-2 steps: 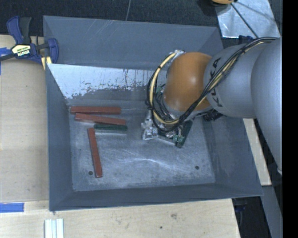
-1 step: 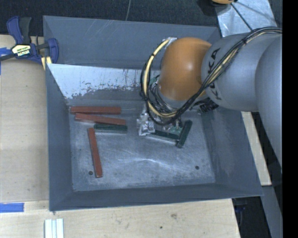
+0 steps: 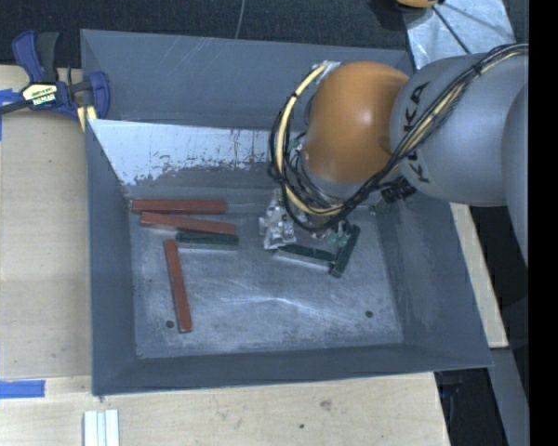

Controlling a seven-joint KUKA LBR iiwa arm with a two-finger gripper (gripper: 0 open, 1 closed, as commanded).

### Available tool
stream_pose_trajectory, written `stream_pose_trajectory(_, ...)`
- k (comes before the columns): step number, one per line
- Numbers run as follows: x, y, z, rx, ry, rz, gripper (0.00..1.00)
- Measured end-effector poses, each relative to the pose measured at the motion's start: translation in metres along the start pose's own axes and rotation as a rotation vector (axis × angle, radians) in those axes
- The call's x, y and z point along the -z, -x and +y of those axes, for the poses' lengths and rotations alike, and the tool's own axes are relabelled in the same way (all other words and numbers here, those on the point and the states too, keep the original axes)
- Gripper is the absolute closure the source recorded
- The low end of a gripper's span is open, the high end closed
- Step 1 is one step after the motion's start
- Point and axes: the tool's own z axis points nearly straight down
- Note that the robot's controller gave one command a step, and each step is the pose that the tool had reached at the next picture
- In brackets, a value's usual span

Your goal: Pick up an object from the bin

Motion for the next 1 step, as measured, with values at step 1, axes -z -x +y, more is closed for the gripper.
stream_pose_trajectory(1, 0.0385, -0.003, -0.029, -0.051, -0.004, 0.009, 0.0)
